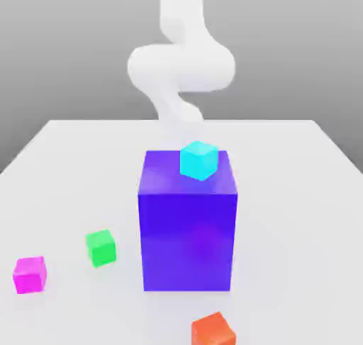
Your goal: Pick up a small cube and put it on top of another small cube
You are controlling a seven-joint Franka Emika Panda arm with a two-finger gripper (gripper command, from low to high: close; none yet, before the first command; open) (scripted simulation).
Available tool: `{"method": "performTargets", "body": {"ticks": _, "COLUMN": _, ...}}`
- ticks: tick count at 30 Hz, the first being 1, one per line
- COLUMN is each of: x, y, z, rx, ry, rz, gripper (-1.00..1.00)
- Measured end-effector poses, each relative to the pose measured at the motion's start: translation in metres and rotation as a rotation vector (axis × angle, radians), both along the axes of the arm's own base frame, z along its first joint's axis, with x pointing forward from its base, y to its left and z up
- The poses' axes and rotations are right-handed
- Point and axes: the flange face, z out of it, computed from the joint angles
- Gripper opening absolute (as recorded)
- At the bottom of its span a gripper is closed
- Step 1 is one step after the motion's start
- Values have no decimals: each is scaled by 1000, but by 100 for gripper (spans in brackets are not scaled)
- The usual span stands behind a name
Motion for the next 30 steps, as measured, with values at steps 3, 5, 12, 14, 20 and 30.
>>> {"method": "performTargets", "body": {"ticks": 3, "x": 34, "y": -34, "z": -52, "rx": 49, "ry": 83, "rz": -143, "gripper": 0}}
{"method": "performTargets", "body": {"ticks": 5, "x": 51, "y": -58, "z": -88, "rx": 82, "ry": 135, "rz": -236, "gripper": 0}}
{"method": "performTargets", "body": {"ticks": 12, "x": 74, "y": -147, "z": -220, "rx": 208, "ry": 302, "rz": -563, "gripper": 0}}
{"method": "performTargets", "body": {"ticks": 14, "x": 71, "y": -171, "z": -259, "rx": 248, "ry": 346, "rz": -656, "gripper": 0}}
{"method": "performTargets", "body": {"ticks": 20, "x": 30, "y": -244, "z": -376, "rx": 382, "ry": 471, "rz": -965, "gripper": 0}}
{"method": "performTargets", "body": {"ticks": 30, "x": -20, "y": -269, "z": -533, "rx": 506, "ry": 589, "rz": -1205, "gripper": 0}}
